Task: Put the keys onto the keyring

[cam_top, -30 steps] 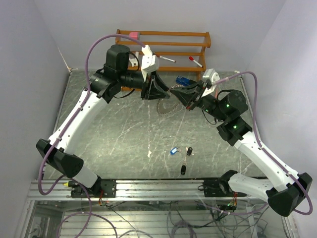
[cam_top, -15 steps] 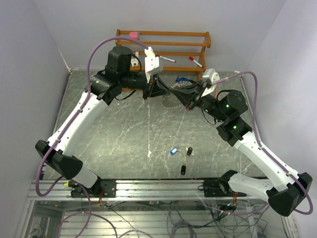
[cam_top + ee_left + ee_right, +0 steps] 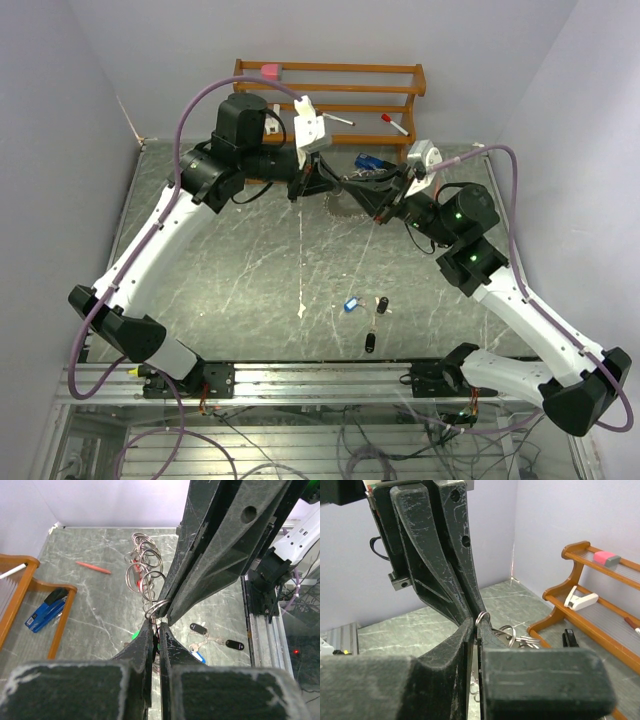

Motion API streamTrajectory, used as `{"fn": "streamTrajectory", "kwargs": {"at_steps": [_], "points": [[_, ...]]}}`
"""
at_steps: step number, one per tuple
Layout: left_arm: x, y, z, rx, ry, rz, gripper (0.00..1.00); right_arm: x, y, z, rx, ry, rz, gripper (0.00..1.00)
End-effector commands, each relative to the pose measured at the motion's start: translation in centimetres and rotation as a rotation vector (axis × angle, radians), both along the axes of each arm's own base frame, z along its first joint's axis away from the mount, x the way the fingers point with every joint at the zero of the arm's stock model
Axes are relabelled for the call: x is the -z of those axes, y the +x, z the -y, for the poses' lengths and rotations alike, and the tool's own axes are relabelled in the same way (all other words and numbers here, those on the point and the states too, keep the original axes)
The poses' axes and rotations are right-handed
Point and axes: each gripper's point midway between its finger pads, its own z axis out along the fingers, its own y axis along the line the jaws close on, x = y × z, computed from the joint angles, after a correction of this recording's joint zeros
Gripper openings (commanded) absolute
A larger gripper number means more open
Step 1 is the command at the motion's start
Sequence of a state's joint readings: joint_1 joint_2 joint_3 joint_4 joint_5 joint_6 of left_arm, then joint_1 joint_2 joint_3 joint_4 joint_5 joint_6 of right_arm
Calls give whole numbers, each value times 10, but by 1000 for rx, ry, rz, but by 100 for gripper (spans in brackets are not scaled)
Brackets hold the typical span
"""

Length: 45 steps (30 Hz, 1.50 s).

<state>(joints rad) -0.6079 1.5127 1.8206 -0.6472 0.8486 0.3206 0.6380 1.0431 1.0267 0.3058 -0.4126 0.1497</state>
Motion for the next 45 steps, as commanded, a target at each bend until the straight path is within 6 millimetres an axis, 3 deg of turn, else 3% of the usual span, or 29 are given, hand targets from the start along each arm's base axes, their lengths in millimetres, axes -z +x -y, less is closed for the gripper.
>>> {"fn": "streamTrajectory", "kwargs": {"at_steps": [1, 5, 8, 12, 18, 25, 45], "points": [[2, 4, -3, -36, 41, 39, 7, -46, -22, 10, -12, 73, 97, 12], [9, 9, -9, -67, 84, 70, 7, -51, -22, 22, 43, 51, 78, 24], [16, 12, -13, -81, 125, 98, 7, -54, -20, 25, 64, 19, 44, 27], [26, 12, -19, -85, 185, 130, 7, -47, -15, 21, 65, -44, -37, 28], [30, 3, -23, -55, 234, 165, 7, -5, -3, 0, 12, -156, -189, 28], [33, -7, -27, -7, 283, 190, 7, 21, 1, -4, -2, -224, -216, 27], [36, -1, -23, -7, 328, 208, 7, 41, -11, -16, -99, -266, -269, 25]]}}
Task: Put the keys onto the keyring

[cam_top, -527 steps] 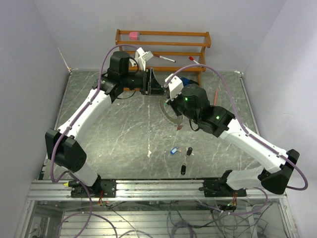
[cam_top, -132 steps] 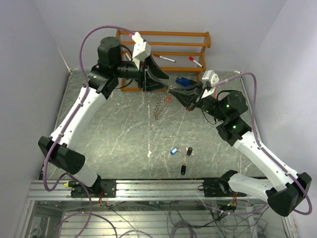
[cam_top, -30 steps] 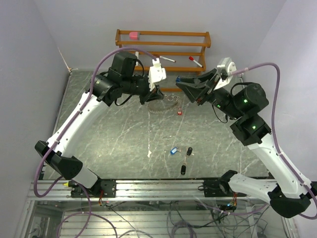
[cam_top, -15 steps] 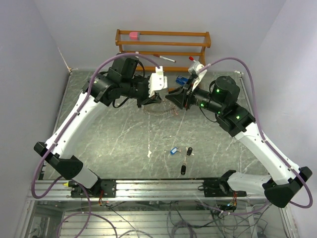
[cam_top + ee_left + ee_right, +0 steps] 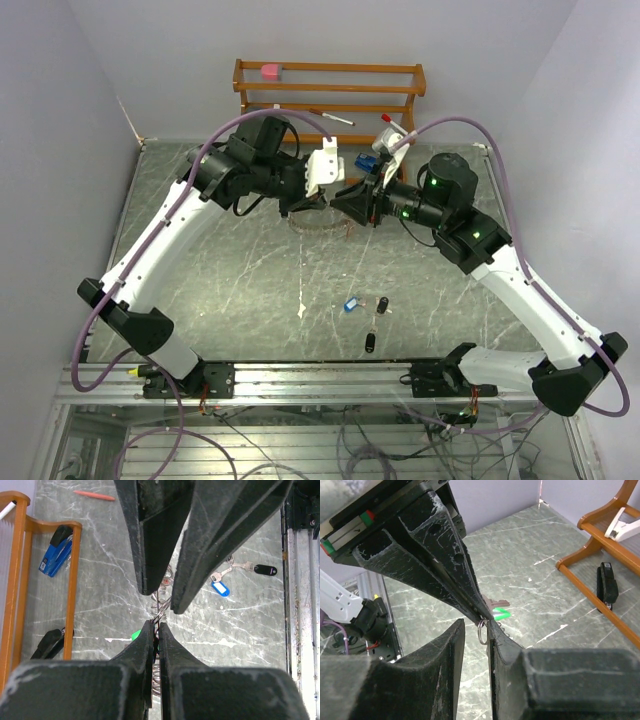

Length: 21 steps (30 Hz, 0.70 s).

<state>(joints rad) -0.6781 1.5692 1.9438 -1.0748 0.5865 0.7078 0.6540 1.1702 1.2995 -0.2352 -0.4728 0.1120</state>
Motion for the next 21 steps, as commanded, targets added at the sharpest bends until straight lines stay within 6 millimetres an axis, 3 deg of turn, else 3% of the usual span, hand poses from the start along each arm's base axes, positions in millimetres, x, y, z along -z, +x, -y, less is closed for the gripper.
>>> {"fn": "streamTrajectory", "kwargs": {"at_steps": [1, 12, 18, 21], "points": [[-22, 0, 5, 15, -42, 58, 7, 2, -8, -1, -24, -8, 3, 25], [-36, -13, 6, 37, -87, 41, 7, 7, -3, -3, -20, -4, 11, 25], [-39, -14, 7, 41, -97, 38, 7, 6, -1, -7, -25, 1, 13, 17], [-41, -14, 7, 40, -102, 40, 7, 8, 1, -7, -15, -6, 12, 6]]}}
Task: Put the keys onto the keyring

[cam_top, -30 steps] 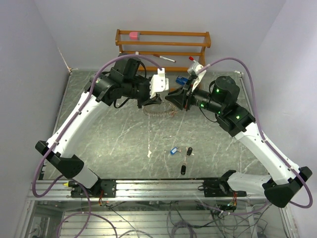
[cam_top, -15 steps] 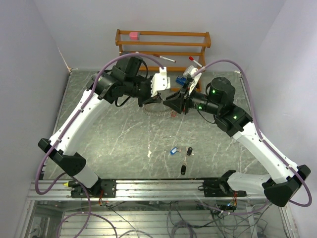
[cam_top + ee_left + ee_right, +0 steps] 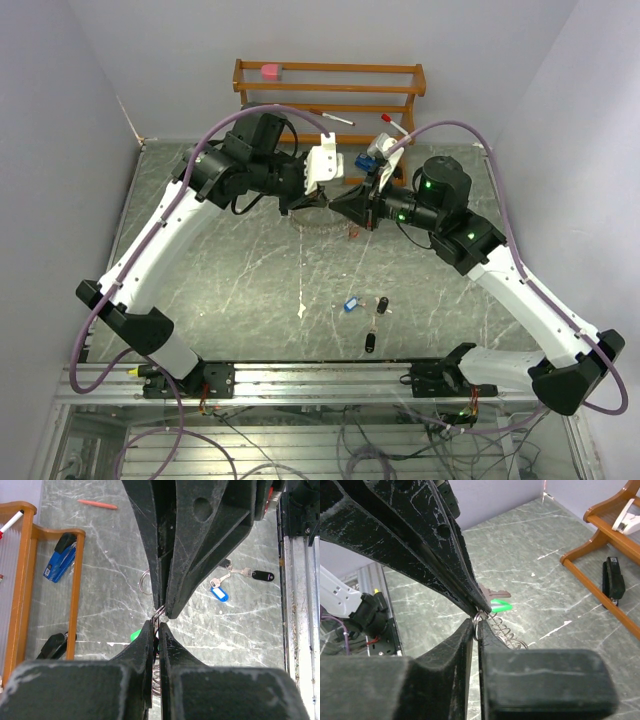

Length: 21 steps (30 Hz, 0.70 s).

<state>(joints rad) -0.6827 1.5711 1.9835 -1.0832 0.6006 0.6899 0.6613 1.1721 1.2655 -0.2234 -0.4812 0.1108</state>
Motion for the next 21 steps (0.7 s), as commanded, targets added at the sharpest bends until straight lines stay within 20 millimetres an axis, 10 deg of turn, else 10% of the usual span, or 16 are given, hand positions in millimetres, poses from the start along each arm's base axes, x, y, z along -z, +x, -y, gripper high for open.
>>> {"fn": "streamTrajectory", "kwargs": {"at_steps": [1, 21], "points": [[-29, -10, 5, 33, -78, 38, 7, -6, 4, -3, 5, 8, 30, 1], [-30, -38, 5, 154, -128, 34, 19, -26, 12, 0, 85, 133, 17, 0]]}}
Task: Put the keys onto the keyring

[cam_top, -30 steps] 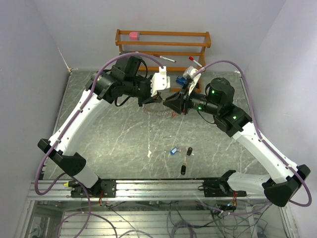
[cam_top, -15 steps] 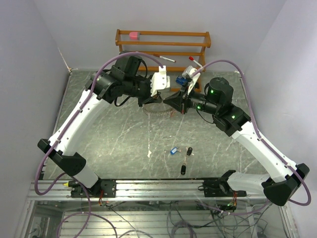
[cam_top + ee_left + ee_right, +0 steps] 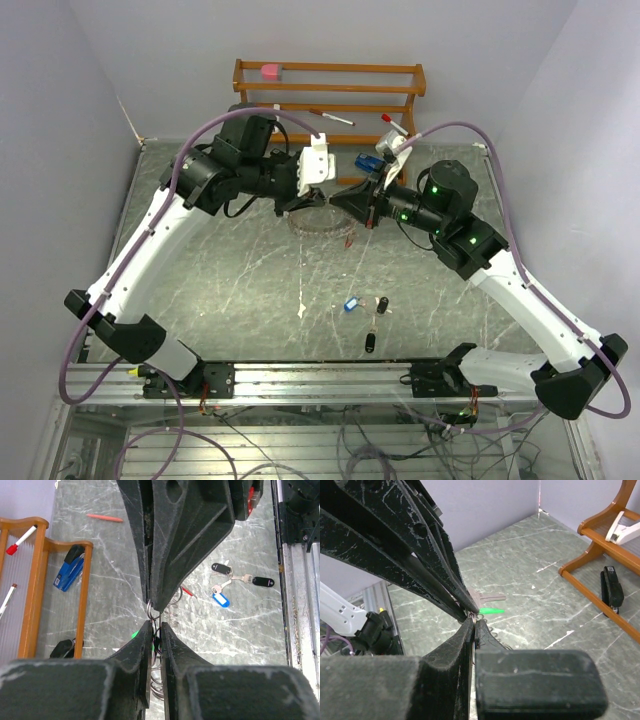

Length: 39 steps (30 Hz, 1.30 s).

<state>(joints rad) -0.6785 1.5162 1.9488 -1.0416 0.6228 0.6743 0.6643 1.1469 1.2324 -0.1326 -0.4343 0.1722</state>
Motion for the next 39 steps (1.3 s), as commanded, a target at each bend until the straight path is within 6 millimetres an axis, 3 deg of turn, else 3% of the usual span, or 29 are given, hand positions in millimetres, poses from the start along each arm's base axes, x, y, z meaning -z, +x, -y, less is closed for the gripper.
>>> {"fn": "streamTrajectory", "kwargs": {"at_steps": [1, 6, 13, 19, 35, 39], "points": [[-13, -30, 8, 154, -67, 21, 21, -11, 8, -3, 36, 58, -11, 0], [7, -21, -5, 159, 38, 117, 25, -9, 9, -8, 24, 63, -52, 0], [20, -19, -16, 216, 138, 213, 31, -2, 13, -14, 21, 68, -124, 0], [14, -21, -14, 251, 147, 262, 37, 0, 19, -16, 48, 84, -187, 0], [5, -34, 6, 318, 141, 297, 39, -3, 25, -20, 88, 140, -280, 0], [-2, -20, 4, 248, 162, 341, 36, -1, 21, -21, 67, 120, -273, 0]]}}
